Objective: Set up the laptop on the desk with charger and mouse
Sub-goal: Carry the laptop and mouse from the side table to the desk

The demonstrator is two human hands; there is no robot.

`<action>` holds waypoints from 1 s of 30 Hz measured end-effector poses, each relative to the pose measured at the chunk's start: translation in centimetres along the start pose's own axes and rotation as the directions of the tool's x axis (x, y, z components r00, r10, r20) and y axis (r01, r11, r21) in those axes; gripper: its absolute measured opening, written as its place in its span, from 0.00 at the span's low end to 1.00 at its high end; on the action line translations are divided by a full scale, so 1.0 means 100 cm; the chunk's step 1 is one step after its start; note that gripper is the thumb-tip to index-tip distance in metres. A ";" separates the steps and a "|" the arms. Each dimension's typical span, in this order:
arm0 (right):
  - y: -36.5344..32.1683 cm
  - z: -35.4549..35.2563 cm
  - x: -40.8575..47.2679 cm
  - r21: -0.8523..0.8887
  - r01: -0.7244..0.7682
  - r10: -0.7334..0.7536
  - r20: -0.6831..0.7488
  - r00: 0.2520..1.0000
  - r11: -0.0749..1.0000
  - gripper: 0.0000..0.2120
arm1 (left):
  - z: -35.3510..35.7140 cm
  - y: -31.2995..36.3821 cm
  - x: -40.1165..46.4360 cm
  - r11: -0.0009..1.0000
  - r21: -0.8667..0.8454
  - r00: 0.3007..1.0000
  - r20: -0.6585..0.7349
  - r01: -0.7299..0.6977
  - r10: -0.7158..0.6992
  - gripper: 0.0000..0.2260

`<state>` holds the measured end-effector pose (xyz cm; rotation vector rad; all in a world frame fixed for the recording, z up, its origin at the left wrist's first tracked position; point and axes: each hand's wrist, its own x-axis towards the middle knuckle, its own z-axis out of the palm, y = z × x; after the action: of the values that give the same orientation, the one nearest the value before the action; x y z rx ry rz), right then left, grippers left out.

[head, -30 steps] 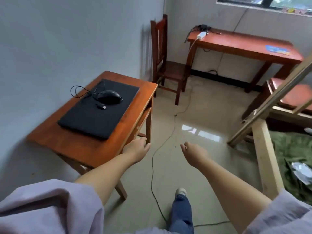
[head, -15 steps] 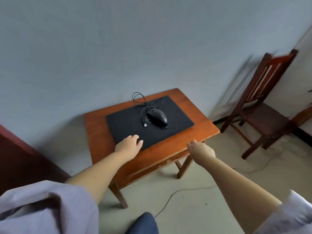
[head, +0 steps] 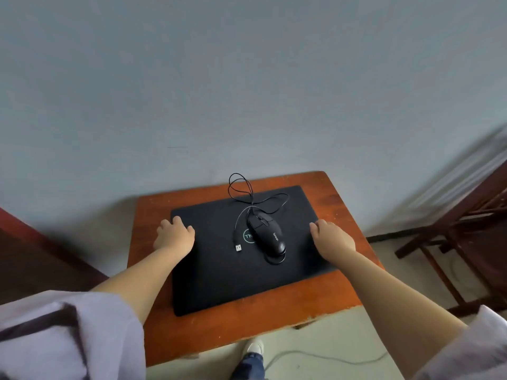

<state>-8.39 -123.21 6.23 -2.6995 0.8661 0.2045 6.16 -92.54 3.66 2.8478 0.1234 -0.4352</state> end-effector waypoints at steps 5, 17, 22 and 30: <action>0.009 0.012 0.038 0.012 -0.032 0.032 0.065 0.997 0.999 0.21 | 0.006 0.003 0.015 0.961 -0.126 0.968 0.079 0.246 -0.238 0.22; -0.003 0.030 0.085 0.169 -0.300 0.256 0.237 0.937 0.939 0.27 | 0.022 0.003 0.020 0.819 -0.200 0.842 0.165 0.538 -0.513 0.27; -0.001 0.030 0.095 0.204 -0.375 0.314 0.279 0.907 0.904 0.32 | 0.030 0.002 0.016 0.809 -0.237 0.843 0.139 0.539 -0.520 0.31; 0.030 0.019 0.075 0.337 -0.421 0.377 0.190 0.906 0.842 0.33 | 0.016 0.033 0.024 0.908 -0.227 0.936 0.083 0.352 -0.342 0.32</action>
<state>-4.18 -129.00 2.07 -2.1122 1.2834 0.2549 8.39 -96.02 2.27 2.5769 0.6391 -0.5099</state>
